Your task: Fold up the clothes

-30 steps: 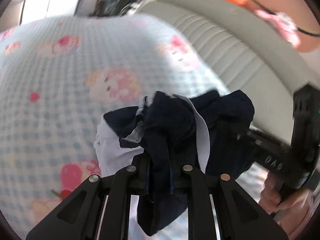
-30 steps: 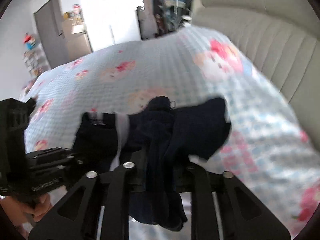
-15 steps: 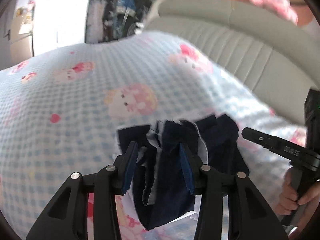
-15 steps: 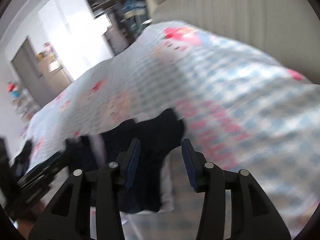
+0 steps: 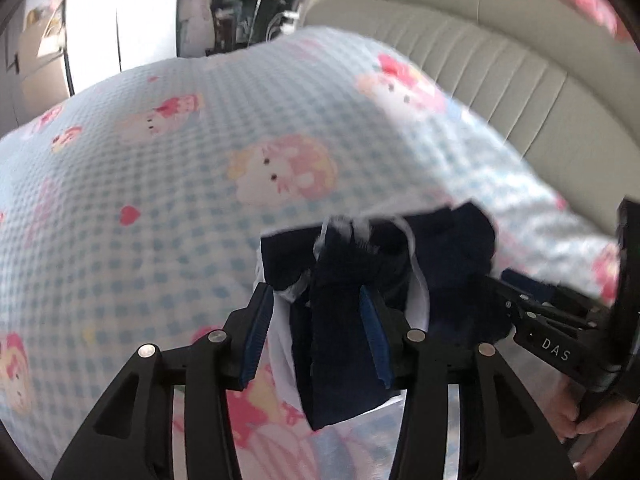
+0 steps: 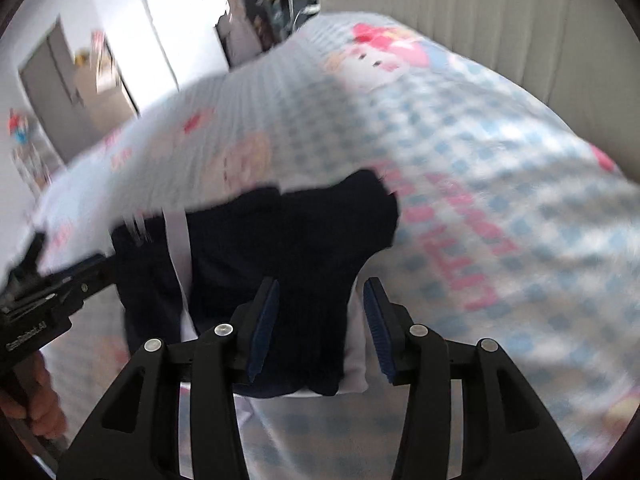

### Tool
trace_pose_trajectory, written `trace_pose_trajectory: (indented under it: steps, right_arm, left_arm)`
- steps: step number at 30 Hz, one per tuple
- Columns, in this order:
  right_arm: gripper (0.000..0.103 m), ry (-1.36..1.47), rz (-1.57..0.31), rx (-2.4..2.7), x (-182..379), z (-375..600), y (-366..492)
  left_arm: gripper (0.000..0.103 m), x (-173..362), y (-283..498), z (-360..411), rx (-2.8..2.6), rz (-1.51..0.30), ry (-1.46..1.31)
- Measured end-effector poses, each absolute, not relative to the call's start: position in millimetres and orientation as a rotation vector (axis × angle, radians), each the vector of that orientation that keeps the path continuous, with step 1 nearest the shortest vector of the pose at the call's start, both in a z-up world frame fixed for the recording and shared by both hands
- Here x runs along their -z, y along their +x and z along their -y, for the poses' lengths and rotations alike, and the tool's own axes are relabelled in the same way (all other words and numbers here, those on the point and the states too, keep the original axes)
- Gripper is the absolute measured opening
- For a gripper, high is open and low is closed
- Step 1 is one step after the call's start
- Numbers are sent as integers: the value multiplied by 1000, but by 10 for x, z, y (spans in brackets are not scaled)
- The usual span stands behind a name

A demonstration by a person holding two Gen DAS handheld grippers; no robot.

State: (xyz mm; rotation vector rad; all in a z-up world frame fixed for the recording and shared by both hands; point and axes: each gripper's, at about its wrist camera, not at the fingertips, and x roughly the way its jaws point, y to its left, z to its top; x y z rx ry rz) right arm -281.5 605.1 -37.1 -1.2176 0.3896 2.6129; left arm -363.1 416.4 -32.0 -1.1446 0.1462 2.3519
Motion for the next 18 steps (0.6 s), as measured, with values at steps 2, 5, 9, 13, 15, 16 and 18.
trace_pose_trajectory:
  steps: [2, 5, 9, 13, 15, 16, 18]
  right_arm:
    - [45, -1259, -335, -2565, 401, -5995, -2837]
    - [51, -1246, -303, -2605, 267, -5801, -2728]
    - [61, -1270, -186, -2628, 149, -5457, -2778]
    - [66, -1276, -195, -2668, 21, -5083, -2880]
    - [67, -1284, -214, -2689, -34, -4858, -2948]
    - [67, -1288, -223, -2699, -61, -4746, -2982]
    - [77, -1295, -241, -2720, -118, -4518, -3047]
  left_arm:
    - [47, 350, -3674, -4187, -2340, -210, -1166]
    - [47, 298, -3753, -4061, -2317, -207, -1208]
    - [48, 127, -3779, -3784, -2358, -229, -1232]
    - [56, -74, -3805, -3385, -2403, -164, -1279]
    - [61, -239, -3793, -3179, -2436, -176, -1246]
    - [67, -320, -3789, -3057, -2456, -175, -1228]
    - [73, -460, -3793, -2761, -2501, -162, -1214]
